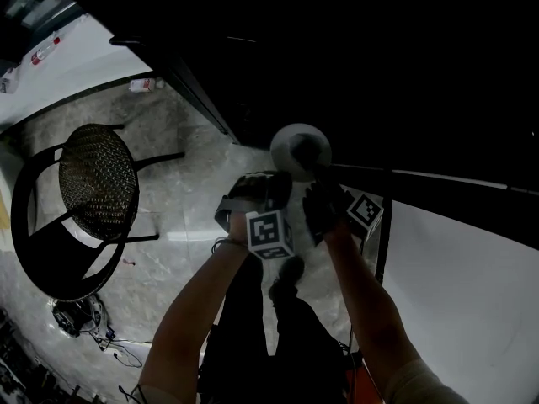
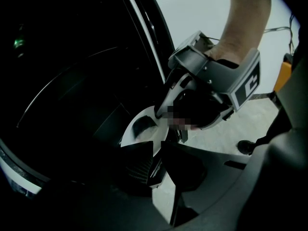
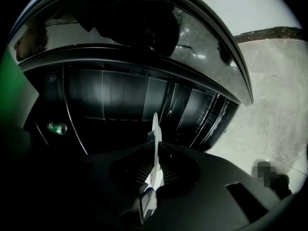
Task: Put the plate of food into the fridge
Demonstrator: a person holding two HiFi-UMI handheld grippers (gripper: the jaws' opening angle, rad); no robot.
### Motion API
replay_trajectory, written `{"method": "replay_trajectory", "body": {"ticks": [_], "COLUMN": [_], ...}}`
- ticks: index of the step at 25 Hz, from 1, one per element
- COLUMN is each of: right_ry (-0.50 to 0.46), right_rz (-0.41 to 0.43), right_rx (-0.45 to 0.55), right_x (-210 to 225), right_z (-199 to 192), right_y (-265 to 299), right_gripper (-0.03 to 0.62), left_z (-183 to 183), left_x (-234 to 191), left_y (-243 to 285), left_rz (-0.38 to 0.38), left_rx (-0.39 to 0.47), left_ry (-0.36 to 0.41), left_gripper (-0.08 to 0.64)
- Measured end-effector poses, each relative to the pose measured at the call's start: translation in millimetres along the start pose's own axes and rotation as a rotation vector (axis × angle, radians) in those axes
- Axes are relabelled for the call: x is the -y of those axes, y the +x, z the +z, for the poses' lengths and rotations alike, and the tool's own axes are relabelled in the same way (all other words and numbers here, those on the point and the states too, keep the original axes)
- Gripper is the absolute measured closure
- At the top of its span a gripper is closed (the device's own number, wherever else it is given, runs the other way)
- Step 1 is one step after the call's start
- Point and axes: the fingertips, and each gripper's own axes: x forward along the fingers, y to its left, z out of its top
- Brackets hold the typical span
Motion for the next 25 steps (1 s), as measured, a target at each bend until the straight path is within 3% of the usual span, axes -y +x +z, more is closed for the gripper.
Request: {"method": "replay_trajectory", "body": {"ticks": [19,25], "right_ry": [0.062,0.068], "right_rz": [-0.011,-0.014], "right_rx": [0.028,0.048], "right_x": [0.8,3.6], "right_z": [6.7,11.3], "right_y": [16.3,24.6], "right_gripper": [0.565,0.565], "left_z": [-2.4,-10.7], "left_x": [-10.7,1.8], "left_y": [16.2,18.4], "left_rz": [0.029,0.006], "left_rx": [-0.007,-0.017], "left_ry": [-0.019,-0.014], "left_gripper": [0.517,0.518]}}
